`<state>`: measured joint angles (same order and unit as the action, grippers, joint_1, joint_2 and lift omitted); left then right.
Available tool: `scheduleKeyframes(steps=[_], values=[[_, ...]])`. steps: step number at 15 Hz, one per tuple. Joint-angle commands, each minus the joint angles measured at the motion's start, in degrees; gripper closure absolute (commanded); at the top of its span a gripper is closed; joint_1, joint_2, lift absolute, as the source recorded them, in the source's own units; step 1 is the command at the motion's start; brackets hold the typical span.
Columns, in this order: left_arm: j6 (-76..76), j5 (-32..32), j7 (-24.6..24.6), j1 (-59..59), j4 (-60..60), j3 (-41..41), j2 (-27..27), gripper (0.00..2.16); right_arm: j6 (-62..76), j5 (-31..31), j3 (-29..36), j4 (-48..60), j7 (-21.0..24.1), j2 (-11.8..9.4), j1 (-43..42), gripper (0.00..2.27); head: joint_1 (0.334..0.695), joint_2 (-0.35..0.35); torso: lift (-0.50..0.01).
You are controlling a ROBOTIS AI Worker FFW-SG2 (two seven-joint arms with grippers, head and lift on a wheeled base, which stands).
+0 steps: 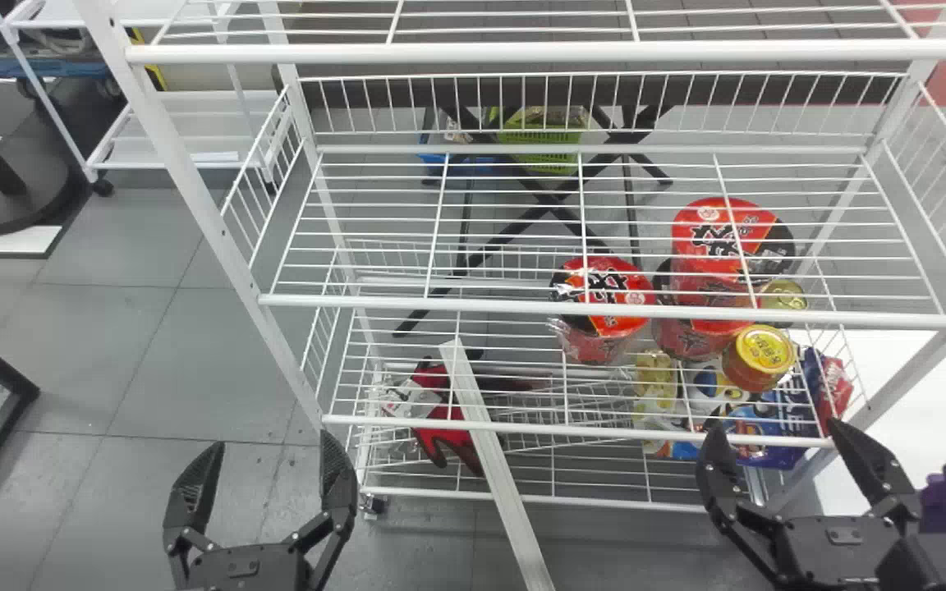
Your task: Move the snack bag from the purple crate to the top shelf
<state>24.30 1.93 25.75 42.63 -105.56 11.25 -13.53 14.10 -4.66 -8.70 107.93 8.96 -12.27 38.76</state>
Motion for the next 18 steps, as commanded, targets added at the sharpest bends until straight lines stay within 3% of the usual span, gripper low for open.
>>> scheduleKeyframes(steps=[1,18], values=[[0.0,0.0,0.0,0.0,0.09,0.0,0.0,0.09,0.0,0.0,0.0,0.0,-0.08,-0.03,0.0,0.0,0.695,0.066,-0.382],[0.0,0.0,0.0,0.09,-0.09,0.0,0.0,0.09,1.41,-1.06,0.09,0.18,-0.61,0.14,0.53,0.0,0.695,0.072,-0.446]])
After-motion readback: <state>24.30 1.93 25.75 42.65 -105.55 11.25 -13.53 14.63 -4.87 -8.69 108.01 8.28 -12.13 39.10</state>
